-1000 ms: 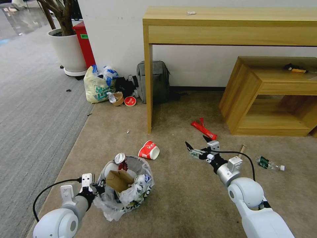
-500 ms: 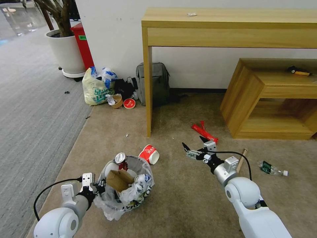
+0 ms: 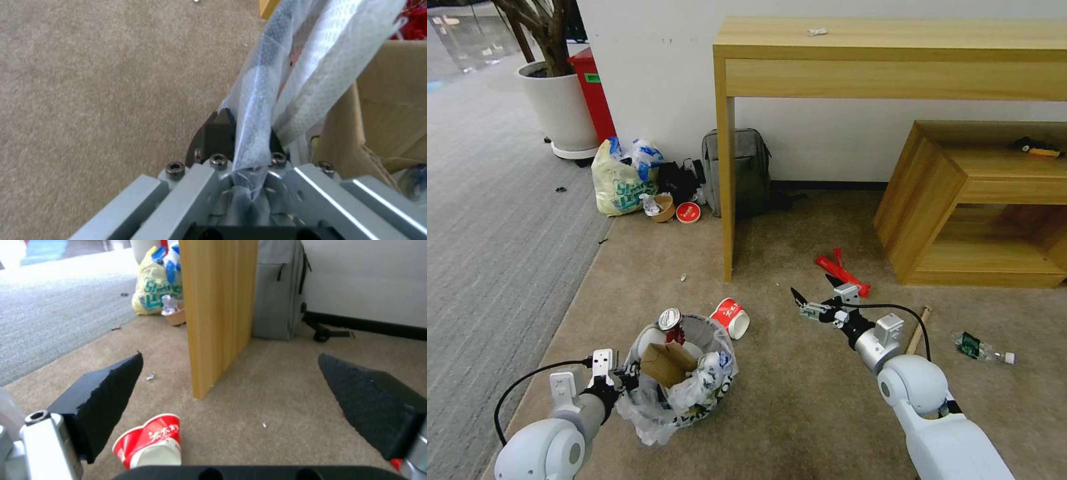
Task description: Pick up the trash bin and place the garbage on the floor into it.
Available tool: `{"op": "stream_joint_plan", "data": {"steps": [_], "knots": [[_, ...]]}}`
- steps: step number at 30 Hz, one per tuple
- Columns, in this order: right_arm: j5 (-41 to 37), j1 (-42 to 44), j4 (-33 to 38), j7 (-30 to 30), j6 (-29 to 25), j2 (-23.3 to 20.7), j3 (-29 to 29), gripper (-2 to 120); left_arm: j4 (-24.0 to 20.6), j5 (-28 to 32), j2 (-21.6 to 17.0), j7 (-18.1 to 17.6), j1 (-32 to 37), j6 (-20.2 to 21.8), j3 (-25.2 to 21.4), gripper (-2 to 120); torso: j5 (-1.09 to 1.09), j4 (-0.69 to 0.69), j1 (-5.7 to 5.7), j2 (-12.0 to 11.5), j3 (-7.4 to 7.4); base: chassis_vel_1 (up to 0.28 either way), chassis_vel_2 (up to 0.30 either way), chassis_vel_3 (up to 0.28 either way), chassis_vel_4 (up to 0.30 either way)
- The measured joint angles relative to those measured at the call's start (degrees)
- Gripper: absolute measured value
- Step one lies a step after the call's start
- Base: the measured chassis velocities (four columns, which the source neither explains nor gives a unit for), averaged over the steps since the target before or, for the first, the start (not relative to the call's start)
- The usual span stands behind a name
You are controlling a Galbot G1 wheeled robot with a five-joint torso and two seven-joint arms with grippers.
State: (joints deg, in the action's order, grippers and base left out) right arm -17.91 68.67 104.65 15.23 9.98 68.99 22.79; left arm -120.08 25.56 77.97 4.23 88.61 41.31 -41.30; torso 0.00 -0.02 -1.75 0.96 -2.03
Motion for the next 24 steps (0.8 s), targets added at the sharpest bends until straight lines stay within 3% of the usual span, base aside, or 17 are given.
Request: {"op": "stream_joint_plan", "data": {"steps": [17,21,24], "knots": [[0.12,-0.67,-1.19,0.73,0.26,-0.42,-0.95,100,0.17,-0.02,0.07,0.05,-0.04,-0.05,-0.09,0,0.0,0.0,0.0,0.0,0.0,-0.057,0.063,0.058,-0.068],[1.15,-1.48,-3.46,2.85,0.44,-1.87,-1.06,100,0.48,-0.01,-0.12,0.09,-0.2,-0.05,-0.75,0,0.0,0.01,-0.01,0.0,0.0,-0.051,0.062,0.049,-0.059],[3.02,-2.68,-7.7,7.79,-0.84,-4.0,-1.48,100,1.0,0.2,-0.62,0.44,-0.56,-0.13,-1.71,0,0.02,0.01,0.0,0.0,0.0,0.0,0.0,0.0,0.0]]}}
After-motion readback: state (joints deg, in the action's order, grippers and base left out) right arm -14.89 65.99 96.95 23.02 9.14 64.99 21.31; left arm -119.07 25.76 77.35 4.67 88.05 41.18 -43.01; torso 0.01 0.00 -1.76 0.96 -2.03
